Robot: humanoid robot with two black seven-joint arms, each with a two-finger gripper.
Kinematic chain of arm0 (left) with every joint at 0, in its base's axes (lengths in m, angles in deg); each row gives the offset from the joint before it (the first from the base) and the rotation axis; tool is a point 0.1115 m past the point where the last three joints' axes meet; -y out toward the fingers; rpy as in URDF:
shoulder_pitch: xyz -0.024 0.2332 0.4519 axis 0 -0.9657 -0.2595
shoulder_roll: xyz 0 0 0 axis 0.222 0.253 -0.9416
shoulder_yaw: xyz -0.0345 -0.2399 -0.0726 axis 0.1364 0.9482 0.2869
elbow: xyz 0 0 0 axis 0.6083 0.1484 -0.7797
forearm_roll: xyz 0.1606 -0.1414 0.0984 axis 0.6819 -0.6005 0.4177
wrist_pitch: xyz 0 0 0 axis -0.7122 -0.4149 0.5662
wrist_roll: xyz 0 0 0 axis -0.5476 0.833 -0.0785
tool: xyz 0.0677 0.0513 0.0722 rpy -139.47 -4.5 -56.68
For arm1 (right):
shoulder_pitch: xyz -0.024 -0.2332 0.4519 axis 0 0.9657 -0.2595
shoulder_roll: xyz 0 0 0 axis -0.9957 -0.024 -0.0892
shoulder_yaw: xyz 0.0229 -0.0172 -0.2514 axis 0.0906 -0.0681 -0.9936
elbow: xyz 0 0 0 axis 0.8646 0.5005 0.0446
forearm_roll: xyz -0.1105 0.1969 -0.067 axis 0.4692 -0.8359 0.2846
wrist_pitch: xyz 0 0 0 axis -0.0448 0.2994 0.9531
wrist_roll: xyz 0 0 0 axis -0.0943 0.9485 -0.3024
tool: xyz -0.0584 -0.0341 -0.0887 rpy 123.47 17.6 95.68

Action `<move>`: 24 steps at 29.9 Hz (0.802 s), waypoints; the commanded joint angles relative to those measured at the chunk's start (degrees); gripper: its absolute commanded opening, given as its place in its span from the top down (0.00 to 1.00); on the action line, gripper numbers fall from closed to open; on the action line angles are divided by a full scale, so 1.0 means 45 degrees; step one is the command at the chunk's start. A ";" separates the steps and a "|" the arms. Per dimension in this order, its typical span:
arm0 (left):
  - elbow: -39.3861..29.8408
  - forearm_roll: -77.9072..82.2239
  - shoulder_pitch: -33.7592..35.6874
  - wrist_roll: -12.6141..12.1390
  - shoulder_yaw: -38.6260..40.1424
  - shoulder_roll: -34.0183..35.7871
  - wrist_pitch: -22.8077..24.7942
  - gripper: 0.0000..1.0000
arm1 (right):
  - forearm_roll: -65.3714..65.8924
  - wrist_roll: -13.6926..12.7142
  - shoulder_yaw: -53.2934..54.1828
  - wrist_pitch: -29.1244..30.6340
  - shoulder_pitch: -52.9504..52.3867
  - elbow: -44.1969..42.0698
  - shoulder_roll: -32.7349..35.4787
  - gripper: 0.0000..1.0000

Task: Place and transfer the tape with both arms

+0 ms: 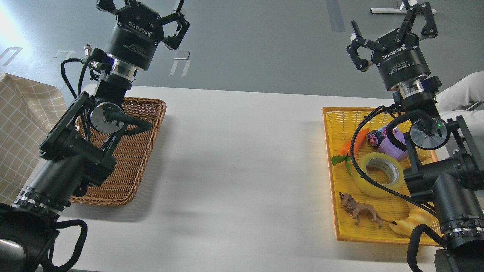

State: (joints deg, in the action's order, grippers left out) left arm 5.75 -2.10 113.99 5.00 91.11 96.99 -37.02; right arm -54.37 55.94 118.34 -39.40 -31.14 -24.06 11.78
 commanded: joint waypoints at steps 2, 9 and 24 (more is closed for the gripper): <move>-0.0001 0.0001 0.0001 0.0000 0.0001 -0.0020 0.0000 0.02 | 0.0002 0.0000 -0.0011 0.0000 0.0031 0.0020 0.0000 0.00; -0.0001 0.0001 0.0001 0.0000 0.0001 0.0000 0.0000 0.02 | 0.0002 -0.0020 -0.0030 0.0000 0.0011 0.0059 0.0020 0.00; -0.0001 0.0001 0.0001 0.0000 0.0001 -0.0020 0.0000 0.02 | 0.0002 0.0000 -0.0030 0.0000 -0.0028 -0.0019 0.0020 0.00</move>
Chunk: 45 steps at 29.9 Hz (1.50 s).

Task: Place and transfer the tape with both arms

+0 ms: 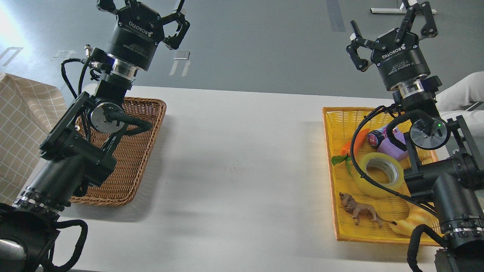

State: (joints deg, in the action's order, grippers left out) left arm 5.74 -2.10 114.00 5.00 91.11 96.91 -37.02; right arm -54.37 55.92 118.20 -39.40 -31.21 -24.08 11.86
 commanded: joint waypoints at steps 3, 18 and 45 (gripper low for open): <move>0.0000 0.0001 -0.0019 0.0000 0.0001 -0.0003 0.0000 0.02 | 0.0002 0.0005 0.0000 0.0000 -0.0011 -0.0016 0.0000 0.00; 0.0000 0.0001 0.0001 0.0000 0.0001 -0.0022 0.0000 0.02 | 0.0002 0.0005 0.0000 0.0000 0.0008 -0.0016 0.0000 0.00; -0.0019 0.0001 0.0001 0.0000 0.0001 -0.0023 0.0000 0.02 | 0.0002 0.0005 0.0000 0.0000 -0.0050 0.0023 0.0039 0.00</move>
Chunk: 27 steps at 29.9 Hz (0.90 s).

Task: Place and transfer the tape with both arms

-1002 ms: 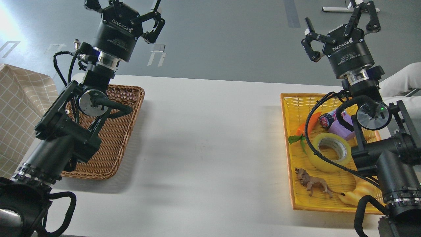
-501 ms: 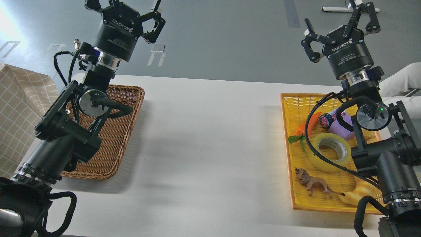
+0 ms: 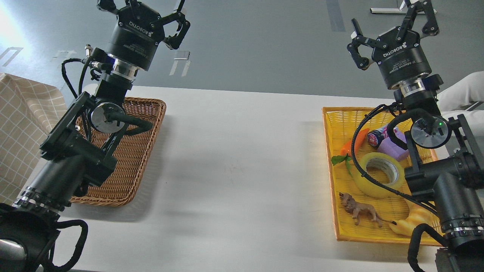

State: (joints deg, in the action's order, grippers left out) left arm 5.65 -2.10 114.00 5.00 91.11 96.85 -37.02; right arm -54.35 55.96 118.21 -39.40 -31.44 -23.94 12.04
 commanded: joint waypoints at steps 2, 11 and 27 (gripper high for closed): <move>0.0000 0.0000 -0.0001 0.0000 0.0000 -0.0008 0.0000 0.02 | 0.0018 -0.0004 0.0000 0.0000 -0.0001 -0.0008 0.0020 0.00; 0.0000 0.0000 -0.0001 0.0000 0.0000 -0.0008 0.0000 0.02 | 0.0018 -0.0004 -0.0039 0.0000 -0.0040 -0.0047 0.0078 0.00; 0.0000 0.0000 -0.0001 0.0000 0.0000 -0.0008 0.0000 0.02 | 0.0096 -0.0024 -0.1385 0.0000 -0.0059 0.0050 0.1190 0.00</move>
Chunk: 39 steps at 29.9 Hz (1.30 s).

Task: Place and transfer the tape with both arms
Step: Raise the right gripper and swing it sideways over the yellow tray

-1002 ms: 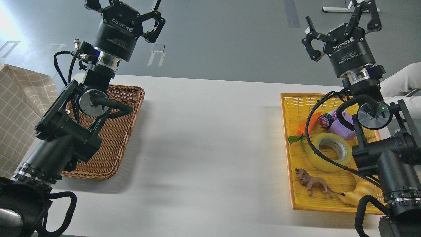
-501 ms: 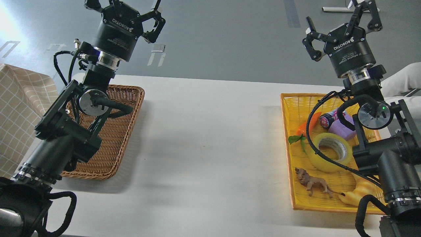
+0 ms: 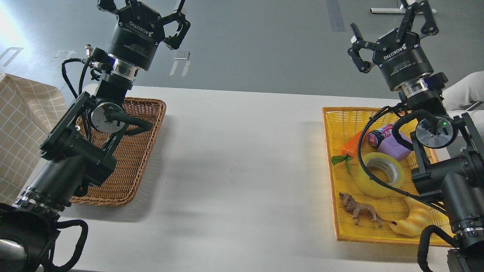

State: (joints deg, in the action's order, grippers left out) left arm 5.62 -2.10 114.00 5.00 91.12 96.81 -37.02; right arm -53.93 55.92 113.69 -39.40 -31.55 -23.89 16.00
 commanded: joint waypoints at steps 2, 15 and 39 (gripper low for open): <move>-0.0012 0.0000 -0.0001 0.0000 0.0000 0.0000 0.0000 0.02 | 0.0021 -0.0055 -0.0773 0.0000 -0.0092 0.0059 0.0505 0.00; -0.0012 0.0000 -0.0001 0.0000 0.0000 -0.0019 0.0000 0.02 | 0.0119 -0.0114 -0.3427 0.0000 -0.0677 0.0196 0.2690 0.00; -0.0012 0.0000 -0.0001 0.0000 0.0000 -0.0117 0.0000 0.02 | 0.3477 -0.0114 -0.8762 0.0000 -0.2924 0.0801 0.6834 0.00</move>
State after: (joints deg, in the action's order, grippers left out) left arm 5.56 -2.10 114.00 5.00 91.12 96.34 -37.02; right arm -41.28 55.41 74.33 -39.39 -44.77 -21.25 45.70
